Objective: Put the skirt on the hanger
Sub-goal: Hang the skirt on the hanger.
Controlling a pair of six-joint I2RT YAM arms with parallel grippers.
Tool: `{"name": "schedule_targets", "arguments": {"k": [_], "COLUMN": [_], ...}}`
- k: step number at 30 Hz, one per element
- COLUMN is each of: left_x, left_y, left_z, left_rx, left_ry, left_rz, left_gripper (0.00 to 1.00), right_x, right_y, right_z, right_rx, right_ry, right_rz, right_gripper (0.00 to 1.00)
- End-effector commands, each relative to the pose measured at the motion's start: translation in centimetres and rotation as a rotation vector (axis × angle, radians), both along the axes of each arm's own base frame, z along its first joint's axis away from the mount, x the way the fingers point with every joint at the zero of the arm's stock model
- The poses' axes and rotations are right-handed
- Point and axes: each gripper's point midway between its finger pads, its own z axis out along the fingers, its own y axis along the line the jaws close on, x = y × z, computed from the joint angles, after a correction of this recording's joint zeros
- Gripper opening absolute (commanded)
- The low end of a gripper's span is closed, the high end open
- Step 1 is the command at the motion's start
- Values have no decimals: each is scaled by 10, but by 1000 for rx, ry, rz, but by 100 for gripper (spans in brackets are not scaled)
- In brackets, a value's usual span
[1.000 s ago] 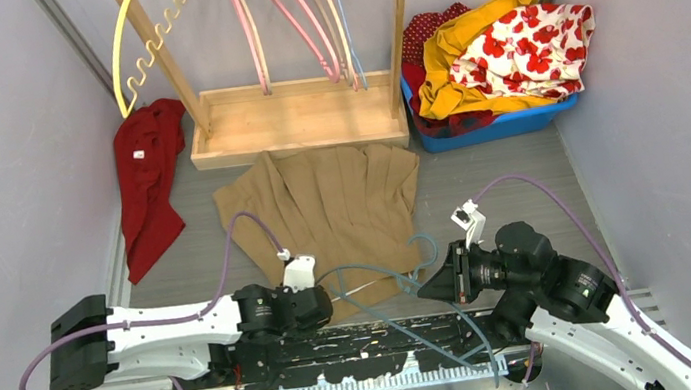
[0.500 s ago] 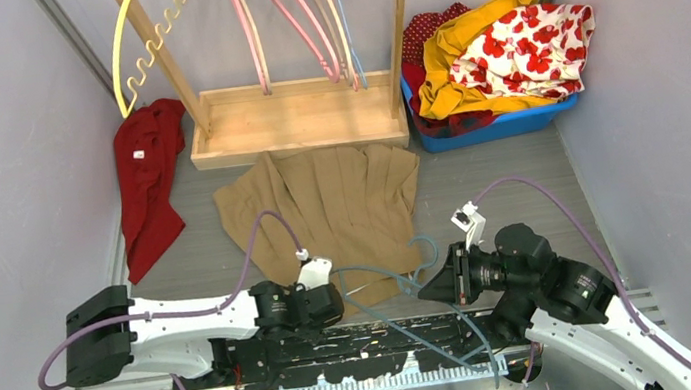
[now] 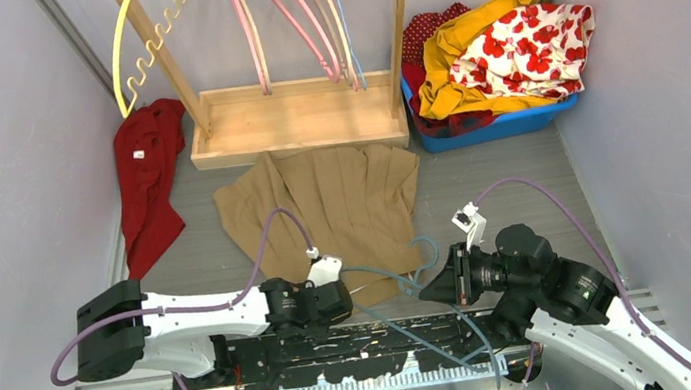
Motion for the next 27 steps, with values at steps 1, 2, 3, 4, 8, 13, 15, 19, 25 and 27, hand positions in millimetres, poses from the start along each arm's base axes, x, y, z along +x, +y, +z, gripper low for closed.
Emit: {"name": "schedule_targets", "arguments": {"k": [1,2,3,4,8,13,15,19,25,27], "left_x": [2,2,3,3,2,-2,-3,-4,-7,-7], "left_y": [5,4,5,7,11,12,13,10,6,6], "left_z": [5,11,13,13,13,6,2,-2,-6,-11], "left_rx": [-2,-26,-30,-29,-33,-34,-26,-27,-33,-13], "left_ry": [-17,-21,-25,-26,-29,-3,0,9,28,30], "left_rz": [15,17,19,22,29,22,22,17,4,3], "left_gripper": [26,26,26,26,25,25,24,24,24,24], "right_x": [4,4,4,5,5,6,6,6,5,5], "right_y": [6,6,7,7,8,9,9,8,7,7], "right_z": [13,14,13,13,14,13,13,13,11,11], "right_rx": [46,47,45,45,48,46,45,46,45,45], "right_ry": [-41,-41,-39,-41,-40,-36,-37,-35,-34,-34], "right_rz": [7,8,9,8,12,10,9,7,5,5], "right_gripper": [1,1,1,1,1,1,1,1,1,1]}}
